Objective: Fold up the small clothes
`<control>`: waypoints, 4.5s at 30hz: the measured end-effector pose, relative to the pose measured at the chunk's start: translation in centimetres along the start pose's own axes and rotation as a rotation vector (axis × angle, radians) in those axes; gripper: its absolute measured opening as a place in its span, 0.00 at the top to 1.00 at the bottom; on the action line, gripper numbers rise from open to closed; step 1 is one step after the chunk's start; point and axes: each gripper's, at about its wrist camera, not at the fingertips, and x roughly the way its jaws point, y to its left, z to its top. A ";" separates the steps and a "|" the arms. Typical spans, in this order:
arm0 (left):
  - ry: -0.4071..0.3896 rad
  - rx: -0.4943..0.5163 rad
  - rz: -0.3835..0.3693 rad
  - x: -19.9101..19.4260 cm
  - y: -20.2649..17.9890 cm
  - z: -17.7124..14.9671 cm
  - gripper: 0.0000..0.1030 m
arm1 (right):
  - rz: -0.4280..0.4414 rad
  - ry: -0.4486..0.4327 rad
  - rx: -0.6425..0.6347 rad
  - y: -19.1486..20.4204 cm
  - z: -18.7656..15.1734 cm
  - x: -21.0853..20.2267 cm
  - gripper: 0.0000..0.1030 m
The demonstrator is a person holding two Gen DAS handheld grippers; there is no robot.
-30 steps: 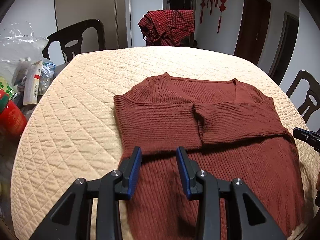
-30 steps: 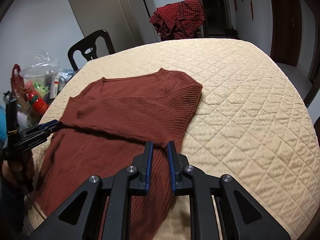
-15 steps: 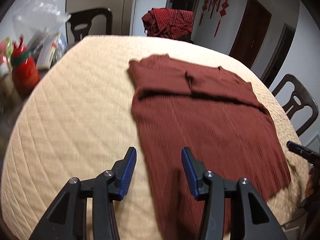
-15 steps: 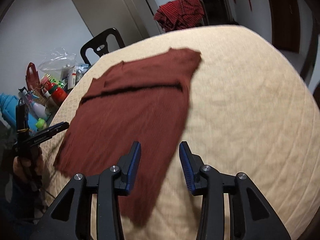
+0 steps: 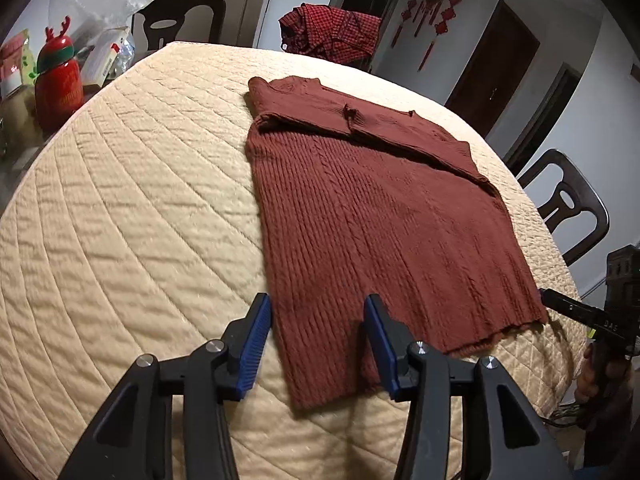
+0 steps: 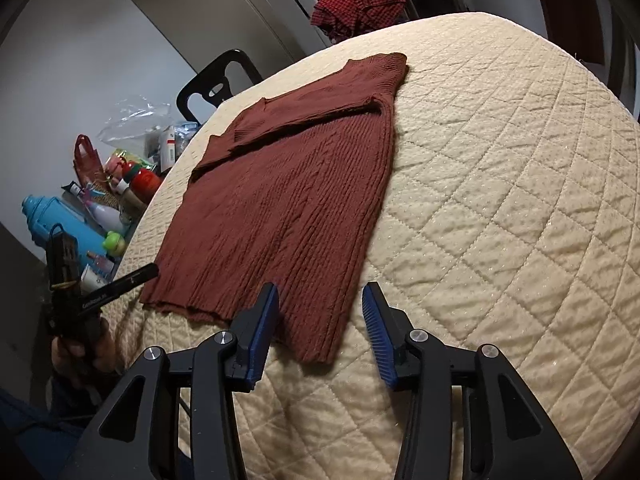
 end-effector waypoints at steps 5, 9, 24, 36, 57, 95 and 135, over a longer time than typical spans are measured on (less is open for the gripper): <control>0.011 -0.053 -0.071 -0.2 0.0 -0.3 0.51 | 0.052 0.033 0.014 0.2 -0.2 0.2 0.56; 0.005 -0.079 -0.106 0.0 0.3 -0.1 0.51 | 0.078 0.039 0.025 0.4 -0.2 0.6 0.56; 0.067 -0.158 -0.197 0.4 1.5 -0.7 0.80 | 0.120 0.026 0.135 -0.6 -0.7 1.5 0.91; -0.060 -0.153 -0.259 -3.2 1.4 0.6 0.91 | 0.123 -0.114 0.073 0.5 0.9 -3.3 0.92; -0.199 -0.068 -0.295 -6.9 1.0 5.4 0.91 | 0.216 -0.229 0.025 1.3 3.4 -7.2 0.92; -0.020 -0.256 -0.184 12.0 4.5 18.1 0.90 | 0.129 -0.077 0.291 -7.6 19.1 9.6 0.90; -0.083 0.085 -0.014 5.3 0.0 9.7 0.65 | -0.190 -0.105 -0.107 -1.4 9.0 3.1 0.88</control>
